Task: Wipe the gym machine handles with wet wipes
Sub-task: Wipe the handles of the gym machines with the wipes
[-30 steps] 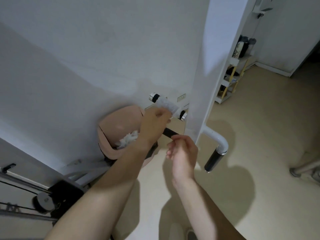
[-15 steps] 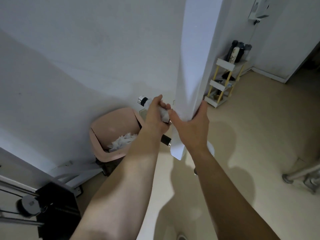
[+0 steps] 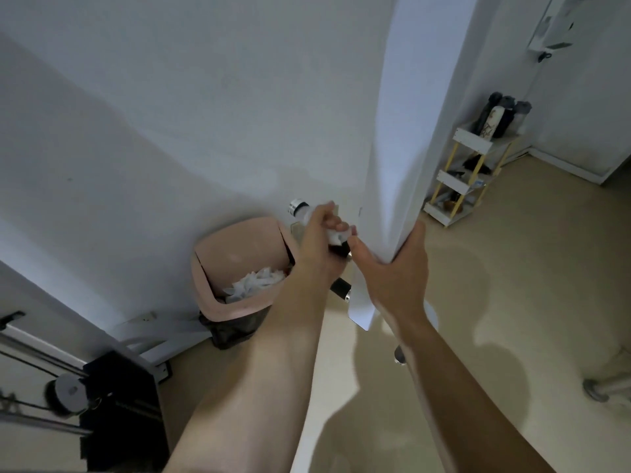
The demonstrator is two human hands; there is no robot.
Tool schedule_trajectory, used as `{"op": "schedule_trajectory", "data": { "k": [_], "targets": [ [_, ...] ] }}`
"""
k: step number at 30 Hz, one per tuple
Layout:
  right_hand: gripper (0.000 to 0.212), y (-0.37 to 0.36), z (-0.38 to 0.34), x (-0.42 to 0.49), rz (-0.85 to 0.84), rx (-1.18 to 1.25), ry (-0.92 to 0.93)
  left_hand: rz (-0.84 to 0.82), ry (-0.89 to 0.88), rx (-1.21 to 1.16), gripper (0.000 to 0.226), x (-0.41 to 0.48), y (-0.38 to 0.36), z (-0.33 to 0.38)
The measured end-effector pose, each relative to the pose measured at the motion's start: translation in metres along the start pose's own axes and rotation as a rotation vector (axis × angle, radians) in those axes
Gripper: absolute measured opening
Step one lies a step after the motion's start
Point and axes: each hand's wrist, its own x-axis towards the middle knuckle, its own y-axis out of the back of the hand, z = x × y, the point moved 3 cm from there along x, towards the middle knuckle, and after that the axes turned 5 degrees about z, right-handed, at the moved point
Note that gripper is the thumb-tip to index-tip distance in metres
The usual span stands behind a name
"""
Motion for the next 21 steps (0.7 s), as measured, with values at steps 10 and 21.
{"op": "schedule_trajectory", "data": {
  "k": [10,21],
  "targets": [
    [0.05,0.0,0.009,0.001,-0.048,0.035,-0.013,0.172,0.023,0.111,0.041,0.005,-0.006,0.038],
    [0.051,0.001,0.006,0.0,-0.008,0.036,-0.009,-0.036,0.115,0.198,0.028,-0.023,-0.002,-0.016]
  ]
}}
